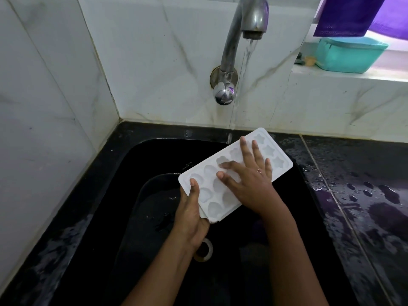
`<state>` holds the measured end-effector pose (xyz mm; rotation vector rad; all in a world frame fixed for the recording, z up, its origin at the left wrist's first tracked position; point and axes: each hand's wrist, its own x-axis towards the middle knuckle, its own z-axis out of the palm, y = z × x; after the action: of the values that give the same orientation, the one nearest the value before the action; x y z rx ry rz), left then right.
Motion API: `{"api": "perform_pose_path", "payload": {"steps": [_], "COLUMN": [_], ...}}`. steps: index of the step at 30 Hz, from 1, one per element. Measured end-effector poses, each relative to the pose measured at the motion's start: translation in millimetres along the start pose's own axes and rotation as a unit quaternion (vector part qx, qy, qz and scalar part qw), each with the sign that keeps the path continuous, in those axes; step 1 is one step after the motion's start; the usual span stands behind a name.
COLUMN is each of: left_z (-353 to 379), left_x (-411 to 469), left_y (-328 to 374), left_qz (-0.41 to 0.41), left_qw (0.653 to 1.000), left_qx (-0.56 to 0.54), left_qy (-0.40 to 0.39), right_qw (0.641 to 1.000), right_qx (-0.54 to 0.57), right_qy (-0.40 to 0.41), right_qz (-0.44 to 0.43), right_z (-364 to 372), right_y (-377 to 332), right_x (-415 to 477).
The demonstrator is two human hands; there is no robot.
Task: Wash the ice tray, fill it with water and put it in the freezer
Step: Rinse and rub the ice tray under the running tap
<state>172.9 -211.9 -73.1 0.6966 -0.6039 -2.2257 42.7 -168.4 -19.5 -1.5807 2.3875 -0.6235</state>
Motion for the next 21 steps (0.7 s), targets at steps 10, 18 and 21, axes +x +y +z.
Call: {"api": "perform_pose_path", "payload": {"steps": [10,18,21], "left_z": [-0.1,-4.1,-6.5], "left_x": [1.4,8.4,9.5], "left_y": [2.0,-0.3,1.3], "left_qz": [-0.005,-0.009,-0.013], "left_qw": [0.999,0.999,0.999], "left_qx": [-0.035,-0.023,-0.031], "left_qy": [0.018,0.033,0.028], "right_qw": [0.994,0.997,0.997], "right_qx": [0.002,-0.078,-0.072], "right_qy": [0.107,0.012,-0.03], "right_qz": [-0.011,-0.016,-0.011], "right_z": [-2.8,5.7,2.0], "right_y": [5.9,-9.9,-5.9], "right_x": [-2.6,-1.8,-1.6]}}
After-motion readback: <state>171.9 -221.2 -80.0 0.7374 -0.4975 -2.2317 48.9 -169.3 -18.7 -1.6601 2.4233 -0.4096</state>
